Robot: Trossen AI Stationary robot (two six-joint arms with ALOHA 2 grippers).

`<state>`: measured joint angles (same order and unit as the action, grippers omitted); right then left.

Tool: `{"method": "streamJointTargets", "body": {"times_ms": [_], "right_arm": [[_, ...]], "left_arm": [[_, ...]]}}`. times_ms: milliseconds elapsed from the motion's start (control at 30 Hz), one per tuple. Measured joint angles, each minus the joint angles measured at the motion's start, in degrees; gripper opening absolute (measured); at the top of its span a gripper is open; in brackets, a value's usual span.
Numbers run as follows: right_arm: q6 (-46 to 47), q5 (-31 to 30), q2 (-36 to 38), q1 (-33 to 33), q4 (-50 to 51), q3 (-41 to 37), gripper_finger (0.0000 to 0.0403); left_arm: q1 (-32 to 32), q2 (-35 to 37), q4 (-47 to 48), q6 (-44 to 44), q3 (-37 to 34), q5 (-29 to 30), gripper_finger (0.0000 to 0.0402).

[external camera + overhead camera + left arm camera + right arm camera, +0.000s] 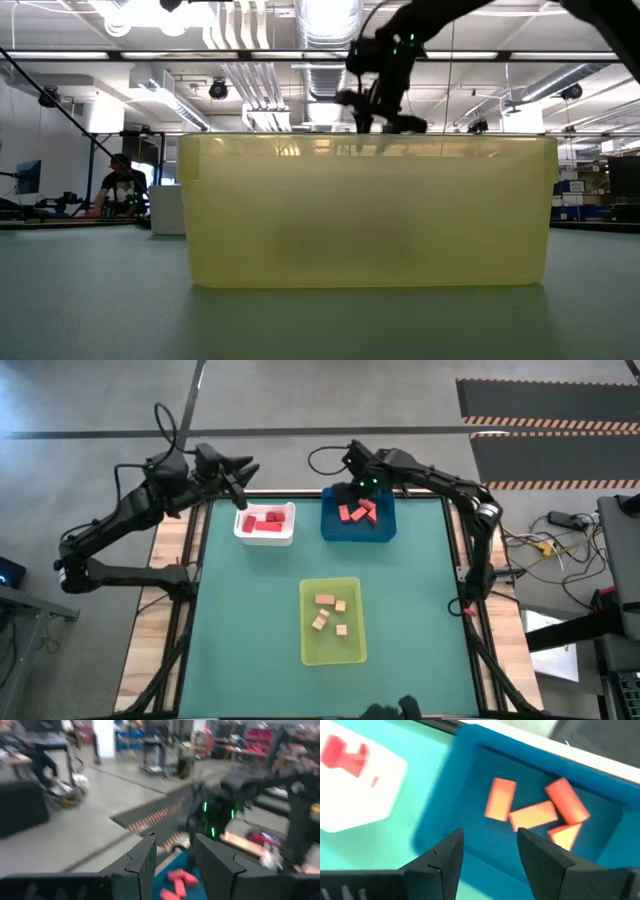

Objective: Sort & place blocks by color
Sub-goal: Return to Home Position

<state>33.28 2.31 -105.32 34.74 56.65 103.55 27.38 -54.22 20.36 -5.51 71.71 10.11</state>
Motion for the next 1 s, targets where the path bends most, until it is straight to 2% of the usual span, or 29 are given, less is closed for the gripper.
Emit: {"method": "streamJointTargets", "body": {"times_ms": [100, 267, 400, 467, 633, 733, 800, 900, 1000], "right_arm": [[-0.9, -0.8, 3.1, -3.1, -1.8, -0.2, 0.017], [-7.4, -0.8, 7.2, -10.1, -5.9, -2.1, 0.0169], [-11.9, -0.8, 9.2, -16.4, -10.5, -4.1, 0.0169], [-12.9, -0.8, 9.9, -19.5, -14.6, -5.4, 0.0169], [-15.2, -0.8, 11.3, -25.8, -29.0, -10.2, 0.0168], [-17.3, -0.9, 11.9, -28.4, -37.4, -13.1, 0.0168], [-16.0, -3.1, 12.0, -29.6, -41.1, -14.2, 0.0168], [-10.9, -8.5, 11.9, -30.5, -42.8, -14.5, 0.0168], [-10.3, -10.2, 11.9, -31.0, -42.7, -15.0, 0.0168]], "left_arm": [[0.0, 0.8, 5.0, -0.1, -0.1, -5.1, 0.0116], [0.0, 3.0, 12.6, 0.3, -1.6, -17.6, 0.0116], [-0.1, 6.2, 13.4, 0.2, -4.7, -29.3, 0.0116], [-0.1, 8.2, 13.2, 0.2, -7.1, -33.3, 0.0116], [-0.2, 15.0, 12.6, -0.7, -14.2, -34.7, 0.0116], [-0.2, 19.4, 11.1, -4.5, -18.8, -35.0, 0.0116], [-0.2, 22.6, 9.0, -8.2, -21.8, -35.0, 0.0116], [-0.2, 27.1, 5.1, -12.5, -26.3, -35.0, 0.0116], [-0.1, 31.1, 0.3, -13.6, -30.5, -34.9, 0.0115]]}}
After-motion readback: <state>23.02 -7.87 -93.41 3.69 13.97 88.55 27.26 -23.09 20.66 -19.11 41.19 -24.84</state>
